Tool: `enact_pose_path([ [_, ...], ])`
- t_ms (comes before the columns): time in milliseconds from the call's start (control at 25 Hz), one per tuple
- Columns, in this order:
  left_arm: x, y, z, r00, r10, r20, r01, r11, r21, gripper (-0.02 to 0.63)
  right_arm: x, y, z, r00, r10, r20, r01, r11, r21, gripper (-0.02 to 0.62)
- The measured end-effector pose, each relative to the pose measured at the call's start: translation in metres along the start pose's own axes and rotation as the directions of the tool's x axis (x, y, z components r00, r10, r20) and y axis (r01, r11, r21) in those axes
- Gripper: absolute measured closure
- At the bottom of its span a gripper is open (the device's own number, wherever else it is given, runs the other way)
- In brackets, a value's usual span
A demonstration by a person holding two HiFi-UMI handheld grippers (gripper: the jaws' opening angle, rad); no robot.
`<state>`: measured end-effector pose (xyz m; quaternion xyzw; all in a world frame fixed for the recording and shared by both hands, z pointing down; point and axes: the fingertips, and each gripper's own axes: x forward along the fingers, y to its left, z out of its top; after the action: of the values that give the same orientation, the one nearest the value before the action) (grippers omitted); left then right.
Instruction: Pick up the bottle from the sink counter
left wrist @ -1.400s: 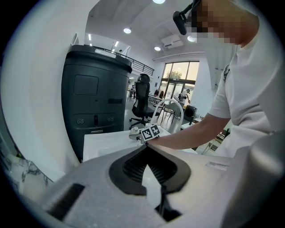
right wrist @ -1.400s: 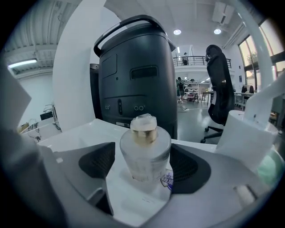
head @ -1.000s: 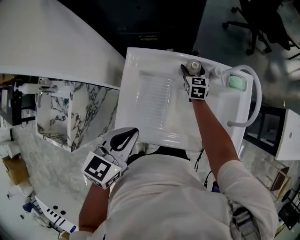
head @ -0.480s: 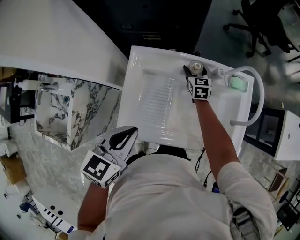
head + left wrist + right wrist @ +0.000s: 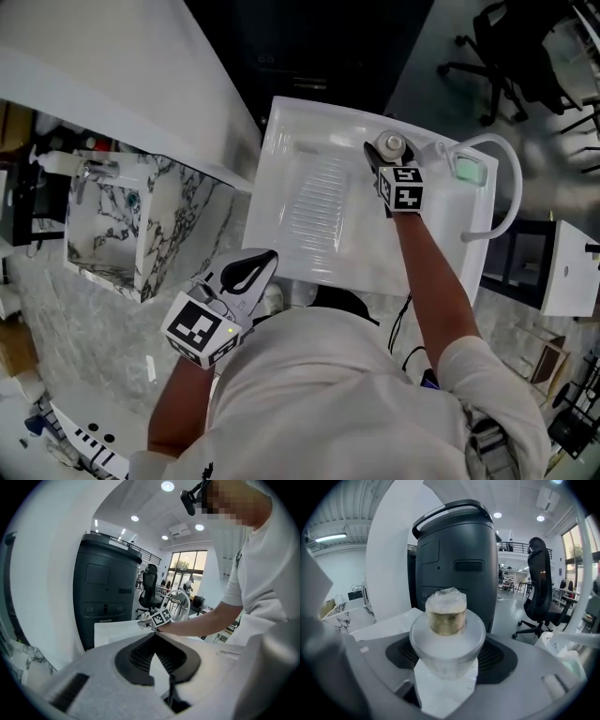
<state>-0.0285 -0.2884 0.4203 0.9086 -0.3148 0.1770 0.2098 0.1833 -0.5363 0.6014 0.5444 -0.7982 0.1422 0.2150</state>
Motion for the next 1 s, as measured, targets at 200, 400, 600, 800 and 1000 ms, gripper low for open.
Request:
enact_pose_path([
  [200,-0.022,0.0,-0.008,0.999,-0.029,0.026,0.029,1.0,0.004,0.599,-0.029,0.028,0.018,0.999,0.033,0.009,-0.033,0.999,-0.009,0.247],
  [400,-0.048,0.001,-0.016,0.997,-0.059,0.042,0.058,0.998,0.018,0.6,-0.06,0.06,0.038,0.998,0.062,0.016,-0.062,0.998,-0.026,0.247],
  [600,-0.077,0.0,-0.027,0.995,-0.082,0.06,0.08,0.996,0.033,0.6,-0.093,0.098,0.051,0.994,0.105,0.002,-0.105,0.994,-0.037,0.247],
  [800,-0.104,-0.003,-0.044,0.991,-0.111,0.072,0.108,0.993,0.04,0.6,-0.128,0.141,0.065,0.989,0.146,0.01,-0.146,0.988,-0.054,0.247],
  [1000,-0.131,-0.006,-0.062,0.988,-0.13,0.081,0.127,0.991,0.043,0.6,-0.165,0.186,0.078,0.982,0.186,0.018,-0.184,0.979,-0.084,0.247],
])
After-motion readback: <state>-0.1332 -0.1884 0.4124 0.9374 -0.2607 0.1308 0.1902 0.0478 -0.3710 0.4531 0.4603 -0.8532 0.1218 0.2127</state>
